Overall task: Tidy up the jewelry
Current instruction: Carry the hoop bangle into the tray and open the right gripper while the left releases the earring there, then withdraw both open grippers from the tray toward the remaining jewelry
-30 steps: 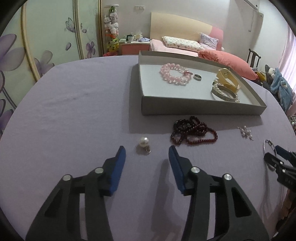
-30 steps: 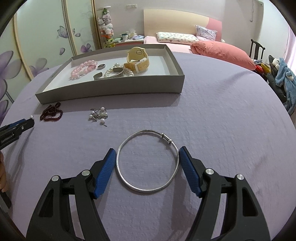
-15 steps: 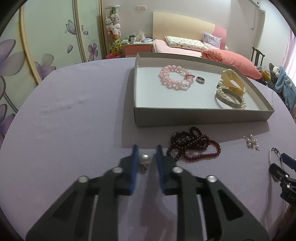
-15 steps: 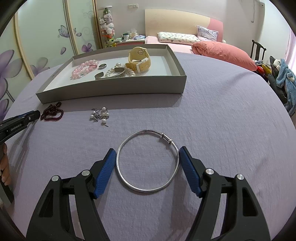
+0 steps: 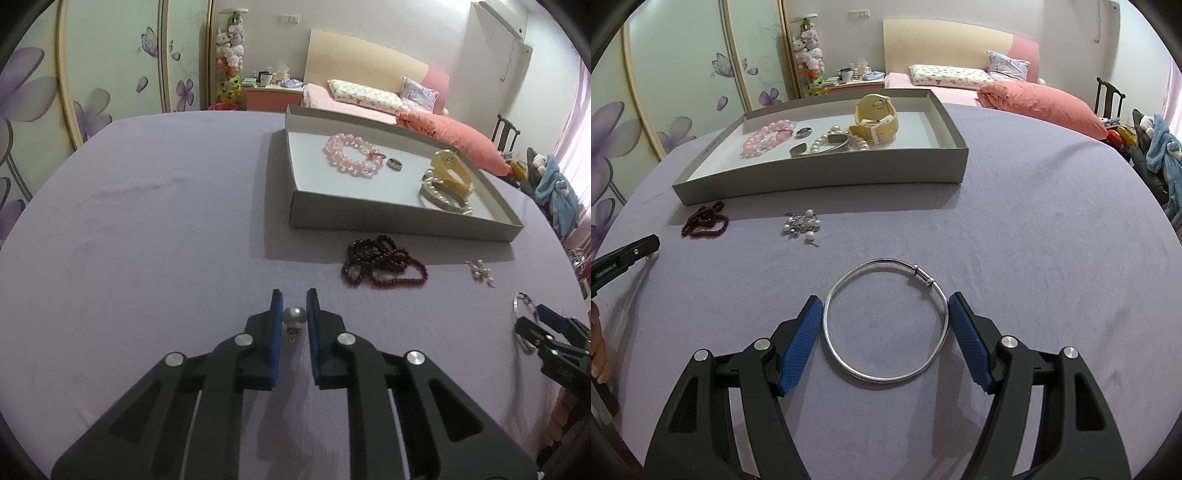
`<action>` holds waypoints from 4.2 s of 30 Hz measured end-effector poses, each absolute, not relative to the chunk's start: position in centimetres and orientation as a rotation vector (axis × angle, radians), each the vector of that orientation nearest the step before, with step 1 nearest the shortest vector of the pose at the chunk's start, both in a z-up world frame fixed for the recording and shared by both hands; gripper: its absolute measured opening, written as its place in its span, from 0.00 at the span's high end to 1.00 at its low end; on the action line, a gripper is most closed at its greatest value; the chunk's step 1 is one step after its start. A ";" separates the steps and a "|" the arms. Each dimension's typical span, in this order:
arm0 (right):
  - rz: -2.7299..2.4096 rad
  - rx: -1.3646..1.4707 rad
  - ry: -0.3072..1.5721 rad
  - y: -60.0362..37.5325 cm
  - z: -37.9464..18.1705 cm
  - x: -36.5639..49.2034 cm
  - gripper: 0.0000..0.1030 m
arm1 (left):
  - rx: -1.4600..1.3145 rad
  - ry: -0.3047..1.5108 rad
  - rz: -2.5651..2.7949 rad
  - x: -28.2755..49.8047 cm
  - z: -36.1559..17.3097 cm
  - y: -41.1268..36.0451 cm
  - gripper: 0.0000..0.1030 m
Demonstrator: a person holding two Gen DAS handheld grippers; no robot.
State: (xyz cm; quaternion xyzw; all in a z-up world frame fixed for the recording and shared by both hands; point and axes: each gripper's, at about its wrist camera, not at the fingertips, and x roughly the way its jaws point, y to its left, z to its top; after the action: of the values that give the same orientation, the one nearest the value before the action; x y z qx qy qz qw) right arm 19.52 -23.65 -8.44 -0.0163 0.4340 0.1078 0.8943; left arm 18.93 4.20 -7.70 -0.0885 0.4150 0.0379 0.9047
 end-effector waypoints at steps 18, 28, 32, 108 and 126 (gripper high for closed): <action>0.270 0.011 0.633 -23.1 -3.3 15.3 0.32 | -0.075 0.515 -0.021 12.5 -1.6 -0.6 0.87; 0.311 -0.011 0.457 -22.3 -0.9 12.9 0.32 | -0.045 0.422 -0.039 10.9 -0.7 -1.7 0.87; 0.315 -0.010 0.445 -22.2 -0.7 12.7 0.32 | -0.045 0.404 -0.050 10.5 -0.6 -2.0 0.87; 0.217 0.262 0.622 -24.9 -4.1 34.4 0.14 | -0.105 0.562 -0.009 32.6 -4.3 -1.7 0.78; 0.222 0.221 0.609 -24.3 -4.2 34.1 0.15 | -0.139 0.553 0.020 32.7 -4.3 -0.8 0.77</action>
State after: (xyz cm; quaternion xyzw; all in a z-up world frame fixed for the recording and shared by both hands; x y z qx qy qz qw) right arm 34.15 -24.25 -4.23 0.1084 0.2984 0.1090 0.9420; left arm 32.70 -0.78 -4.29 -0.0684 0.2726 0.0100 0.9596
